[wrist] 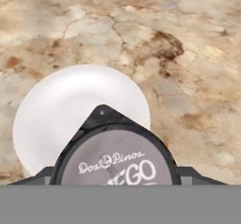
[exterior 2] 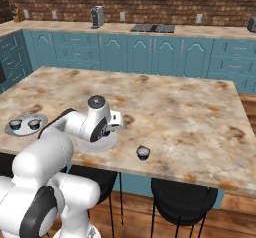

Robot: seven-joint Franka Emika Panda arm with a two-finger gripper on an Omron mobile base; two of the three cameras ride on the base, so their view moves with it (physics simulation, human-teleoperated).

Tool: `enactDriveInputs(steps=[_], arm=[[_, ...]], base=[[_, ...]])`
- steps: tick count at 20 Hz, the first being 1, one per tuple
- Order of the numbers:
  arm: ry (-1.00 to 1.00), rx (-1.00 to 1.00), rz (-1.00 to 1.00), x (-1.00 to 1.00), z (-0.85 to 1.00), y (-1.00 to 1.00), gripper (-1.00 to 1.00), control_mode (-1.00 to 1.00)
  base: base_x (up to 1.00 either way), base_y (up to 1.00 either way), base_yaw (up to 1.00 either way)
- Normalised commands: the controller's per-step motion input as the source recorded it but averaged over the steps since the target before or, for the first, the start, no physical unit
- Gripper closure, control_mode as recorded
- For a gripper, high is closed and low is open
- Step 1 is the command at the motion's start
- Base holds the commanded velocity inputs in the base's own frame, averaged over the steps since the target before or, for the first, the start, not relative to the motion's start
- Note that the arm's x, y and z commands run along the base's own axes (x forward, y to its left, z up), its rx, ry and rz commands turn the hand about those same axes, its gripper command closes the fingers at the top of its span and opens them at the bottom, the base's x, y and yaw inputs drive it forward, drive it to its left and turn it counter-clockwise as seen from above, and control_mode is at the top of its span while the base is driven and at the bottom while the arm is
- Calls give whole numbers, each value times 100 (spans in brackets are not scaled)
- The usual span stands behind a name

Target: Place two yogurt containers on each plate.

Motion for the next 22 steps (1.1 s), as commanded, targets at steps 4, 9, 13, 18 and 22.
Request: enactDriveInputs(steps=[4, 9, 13, 18, 22], arm=[[3, 0, 10, 0, -1, 79, 100, -100], [2, 0, 6, 0, -17, 32, 100, -100], [6, 0, 4, 2, -27, 18, 100, -100], [9, 0, 3, 16, -22, 30, 100, -100], [4, 0, 1, 32, -11, 3, 100, -100]], base=[[0, 0, 0], [0, 0, 0], [0, 0, 0], [0, 0, 0], [0, 0, 0]])
